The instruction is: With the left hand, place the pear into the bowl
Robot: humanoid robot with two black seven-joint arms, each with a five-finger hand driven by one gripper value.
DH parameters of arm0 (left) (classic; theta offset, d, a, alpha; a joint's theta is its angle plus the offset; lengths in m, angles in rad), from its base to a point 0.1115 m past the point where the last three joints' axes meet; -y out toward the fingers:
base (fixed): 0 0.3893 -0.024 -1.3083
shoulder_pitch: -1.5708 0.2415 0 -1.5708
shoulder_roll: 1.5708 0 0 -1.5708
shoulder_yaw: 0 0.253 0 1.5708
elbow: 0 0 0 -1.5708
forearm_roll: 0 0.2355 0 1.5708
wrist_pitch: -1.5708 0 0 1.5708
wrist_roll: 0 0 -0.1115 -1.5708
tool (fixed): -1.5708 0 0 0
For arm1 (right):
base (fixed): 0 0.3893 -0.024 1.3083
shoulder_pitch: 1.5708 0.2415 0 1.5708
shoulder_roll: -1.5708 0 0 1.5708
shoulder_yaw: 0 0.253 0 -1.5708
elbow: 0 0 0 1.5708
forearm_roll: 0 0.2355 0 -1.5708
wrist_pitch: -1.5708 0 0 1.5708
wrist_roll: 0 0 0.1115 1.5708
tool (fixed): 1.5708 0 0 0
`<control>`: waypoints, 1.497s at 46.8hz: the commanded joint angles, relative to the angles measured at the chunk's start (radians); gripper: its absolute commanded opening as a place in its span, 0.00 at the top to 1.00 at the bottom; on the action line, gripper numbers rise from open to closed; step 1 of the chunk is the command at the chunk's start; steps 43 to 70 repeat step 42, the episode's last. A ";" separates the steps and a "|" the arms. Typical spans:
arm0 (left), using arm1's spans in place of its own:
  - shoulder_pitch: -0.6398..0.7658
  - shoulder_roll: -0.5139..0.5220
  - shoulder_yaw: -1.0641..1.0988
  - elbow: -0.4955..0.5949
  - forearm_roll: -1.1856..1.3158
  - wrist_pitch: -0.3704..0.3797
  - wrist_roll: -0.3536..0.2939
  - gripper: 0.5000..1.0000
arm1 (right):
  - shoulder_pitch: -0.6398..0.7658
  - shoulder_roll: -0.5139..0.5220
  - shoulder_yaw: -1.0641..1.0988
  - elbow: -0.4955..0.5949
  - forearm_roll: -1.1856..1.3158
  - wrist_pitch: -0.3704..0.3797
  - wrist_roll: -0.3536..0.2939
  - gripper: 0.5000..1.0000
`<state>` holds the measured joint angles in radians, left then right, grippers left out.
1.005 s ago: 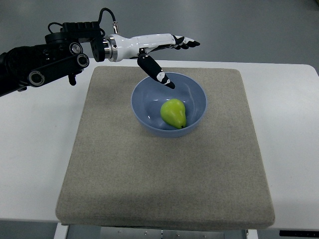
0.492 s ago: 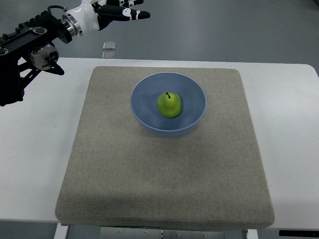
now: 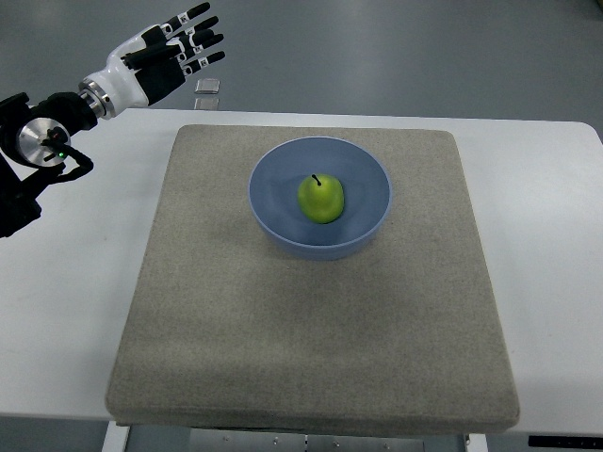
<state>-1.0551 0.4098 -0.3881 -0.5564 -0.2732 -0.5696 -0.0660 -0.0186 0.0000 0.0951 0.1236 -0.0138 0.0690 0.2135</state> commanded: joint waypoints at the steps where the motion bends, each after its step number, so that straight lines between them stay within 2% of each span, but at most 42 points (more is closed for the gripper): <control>1: 0.041 0.001 -0.066 0.004 -0.050 -0.003 0.081 0.01 | -0.001 0.000 0.002 0.001 0.003 0.000 0.000 0.15; 6: 0.089 0.000 -0.146 0.004 -0.060 0.000 0.162 0.01 | -0.001 0.000 0.002 0.001 0.003 0.000 0.001 0.15; 14: 0.118 0.010 -0.176 0.004 -0.061 -0.006 0.190 0.01 | -0.004 0.000 0.000 0.001 0.003 0.003 0.000 0.15; 29: 0.122 0.050 -0.195 0.001 -0.073 -0.023 0.193 0.01 | -0.006 0.000 0.002 0.001 0.008 0.005 0.000 0.15; 70: 0.129 0.050 -0.193 -0.002 -0.070 -0.023 0.196 0.01 | -0.014 0.000 0.002 0.010 0.005 0.012 0.000 0.15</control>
